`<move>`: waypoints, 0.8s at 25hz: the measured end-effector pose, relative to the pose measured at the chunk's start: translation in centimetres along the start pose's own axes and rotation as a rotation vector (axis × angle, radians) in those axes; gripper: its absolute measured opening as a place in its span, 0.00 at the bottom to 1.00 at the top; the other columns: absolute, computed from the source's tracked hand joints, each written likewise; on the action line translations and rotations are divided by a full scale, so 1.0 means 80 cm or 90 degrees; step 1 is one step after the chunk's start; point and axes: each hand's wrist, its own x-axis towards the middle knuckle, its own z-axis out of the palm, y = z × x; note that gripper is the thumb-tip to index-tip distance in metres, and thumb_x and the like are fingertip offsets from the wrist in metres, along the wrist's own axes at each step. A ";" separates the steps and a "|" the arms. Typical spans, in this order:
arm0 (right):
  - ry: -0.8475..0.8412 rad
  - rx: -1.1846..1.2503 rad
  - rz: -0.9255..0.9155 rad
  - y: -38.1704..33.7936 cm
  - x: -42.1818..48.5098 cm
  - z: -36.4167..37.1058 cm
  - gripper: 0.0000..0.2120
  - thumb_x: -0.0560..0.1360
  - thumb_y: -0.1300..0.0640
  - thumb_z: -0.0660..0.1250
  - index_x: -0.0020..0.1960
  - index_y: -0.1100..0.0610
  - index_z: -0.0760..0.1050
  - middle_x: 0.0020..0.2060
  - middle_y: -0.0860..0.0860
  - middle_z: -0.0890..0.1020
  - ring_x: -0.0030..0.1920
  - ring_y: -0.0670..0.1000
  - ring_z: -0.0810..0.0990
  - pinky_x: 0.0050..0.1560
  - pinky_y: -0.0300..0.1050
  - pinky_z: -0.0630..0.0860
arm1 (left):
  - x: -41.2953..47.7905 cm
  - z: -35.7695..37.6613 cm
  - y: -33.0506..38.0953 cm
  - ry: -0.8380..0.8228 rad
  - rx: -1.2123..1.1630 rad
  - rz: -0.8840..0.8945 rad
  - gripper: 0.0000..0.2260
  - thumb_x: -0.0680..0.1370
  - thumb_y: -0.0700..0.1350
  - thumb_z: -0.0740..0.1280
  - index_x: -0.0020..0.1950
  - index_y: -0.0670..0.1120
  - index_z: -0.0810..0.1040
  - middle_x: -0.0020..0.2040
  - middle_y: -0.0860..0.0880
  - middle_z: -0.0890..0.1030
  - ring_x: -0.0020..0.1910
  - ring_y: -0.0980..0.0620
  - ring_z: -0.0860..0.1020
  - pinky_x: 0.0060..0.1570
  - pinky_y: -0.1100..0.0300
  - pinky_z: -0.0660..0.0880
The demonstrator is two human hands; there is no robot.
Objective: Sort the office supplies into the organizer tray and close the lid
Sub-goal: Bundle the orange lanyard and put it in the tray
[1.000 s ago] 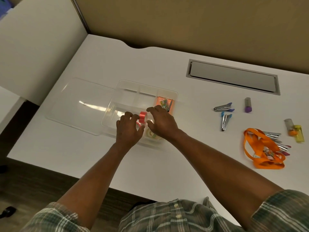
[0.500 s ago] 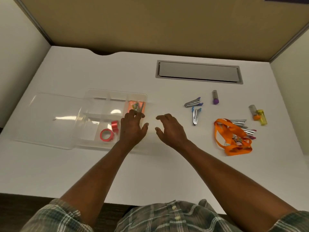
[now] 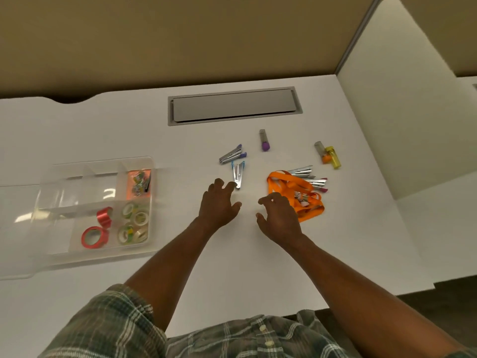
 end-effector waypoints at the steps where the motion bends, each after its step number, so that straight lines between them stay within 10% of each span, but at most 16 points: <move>1: 0.010 -0.008 0.010 0.014 -0.003 -0.004 0.19 0.77 0.49 0.68 0.65 0.53 0.77 0.65 0.55 0.76 0.64 0.57 0.75 0.59 0.51 0.75 | 0.008 0.008 0.012 -0.016 0.018 -0.003 0.27 0.74 0.56 0.69 0.70 0.50 0.69 0.65 0.42 0.70 0.60 0.42 0.73 0.56 0.49 0.73; 14: 0.095 0.095 0.257 0.132 0.007 -0.056 0.24 0.78 0.52 0.67 0.72 0.55 0.69 0.68 0.58 0.73 0.66 0.60 0.73 0.60 0.56 0.76 | 0.017 0.076 0.120 -0.084 0.216 0.261 0.16 0.77 0.52 0.68 0.63 0.51 0.77 0.68 0.43 0.70 0.64 0.43 0.69 0.58 0.50 0.69; 20: 0.136 0.247 0.272 0.153 0.009 -0.069 0.19 0.79 0.58 0.65 0.70 0.58 0.72 0.63 0.58 0.77 0.63 0.58 0.77 0.61 0.53 0.77 | 0.028 -0.006 0.153 0.099 -0.180 0.229 0.07 0.74 0.46 0.68 0.49 0.44 0.78 0.44 0.46 0.80 0.44 0.45 0.77 0.44 0.53 0.73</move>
